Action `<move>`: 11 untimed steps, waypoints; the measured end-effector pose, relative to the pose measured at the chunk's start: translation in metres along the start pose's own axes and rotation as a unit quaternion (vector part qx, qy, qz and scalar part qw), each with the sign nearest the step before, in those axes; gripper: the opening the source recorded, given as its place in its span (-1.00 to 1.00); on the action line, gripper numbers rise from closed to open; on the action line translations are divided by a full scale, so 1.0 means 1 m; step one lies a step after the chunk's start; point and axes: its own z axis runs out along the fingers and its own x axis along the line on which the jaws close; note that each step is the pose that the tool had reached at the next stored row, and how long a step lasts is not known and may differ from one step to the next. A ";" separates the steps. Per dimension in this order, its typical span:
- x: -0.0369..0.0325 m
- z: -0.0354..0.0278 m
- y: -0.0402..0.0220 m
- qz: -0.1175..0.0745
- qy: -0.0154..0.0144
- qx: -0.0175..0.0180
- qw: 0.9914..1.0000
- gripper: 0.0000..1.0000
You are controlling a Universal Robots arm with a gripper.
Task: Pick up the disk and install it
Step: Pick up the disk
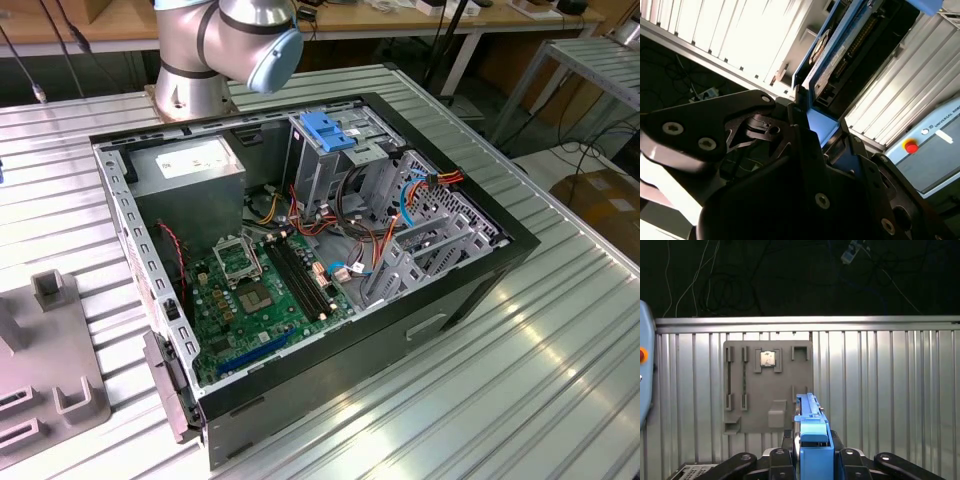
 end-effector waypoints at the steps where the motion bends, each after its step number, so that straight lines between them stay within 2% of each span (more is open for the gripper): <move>1: 0.0000 0.0000 -0.0017 0.000 0.000 0.000 1.000 -0.26; 5: -0.0002 -0.0002 -0.0101 0.000 0.000 0.000 1.000 -0.26; 8: -0.0004 -0.0003 -0.0199 0.000 0.000 0.000 1.000 -0.26; 11: -0.0006 -0.0005 -0.0260 0.000 0.000 0.000 1.000 -0.26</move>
